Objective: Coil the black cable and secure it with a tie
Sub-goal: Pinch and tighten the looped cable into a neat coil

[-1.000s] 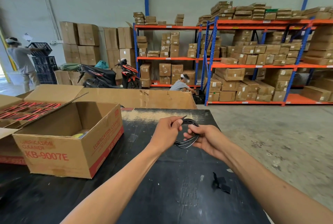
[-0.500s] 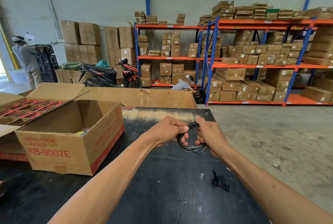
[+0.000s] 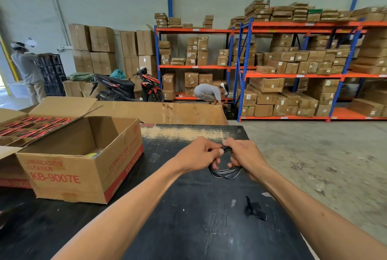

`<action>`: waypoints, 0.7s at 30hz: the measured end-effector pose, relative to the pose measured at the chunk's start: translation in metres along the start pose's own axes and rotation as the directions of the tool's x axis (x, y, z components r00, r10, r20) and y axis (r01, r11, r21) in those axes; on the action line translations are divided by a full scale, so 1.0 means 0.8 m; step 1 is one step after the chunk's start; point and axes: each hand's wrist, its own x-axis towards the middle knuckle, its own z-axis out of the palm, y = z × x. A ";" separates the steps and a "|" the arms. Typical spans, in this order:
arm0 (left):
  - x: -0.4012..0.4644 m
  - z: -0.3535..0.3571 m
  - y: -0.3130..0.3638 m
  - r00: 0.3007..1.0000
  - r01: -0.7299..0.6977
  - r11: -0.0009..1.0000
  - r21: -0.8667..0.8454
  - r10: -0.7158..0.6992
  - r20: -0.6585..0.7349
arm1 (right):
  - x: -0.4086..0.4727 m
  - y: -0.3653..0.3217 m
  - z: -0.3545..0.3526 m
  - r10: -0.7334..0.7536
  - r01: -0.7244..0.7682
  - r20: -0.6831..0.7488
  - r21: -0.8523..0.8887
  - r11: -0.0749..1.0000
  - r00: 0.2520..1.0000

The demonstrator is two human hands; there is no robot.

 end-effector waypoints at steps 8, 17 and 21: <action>0.008 0.003 0.006 0.993 0.119 0.902 -0.416 -0.110 0.044 | 0.002 0.002 -0.008 -0.089 0.089 -0.009 -0.032 0.996 0.996; 0.017 0.009 -0.006 0.969 0.227 0.824 -0.519 -0.246 0.034 | -0.001 0.008 -0.004 -0.119 0.118 0.007 -0.176 0.977 0.993; 0.021 0.019 -0.018 0.955 0.240 0.845 -0.478 -0.293 -0.037 | 0.002 0.017 -0.001 -0.031 0.040 0.048 -0.192 0.981 0.998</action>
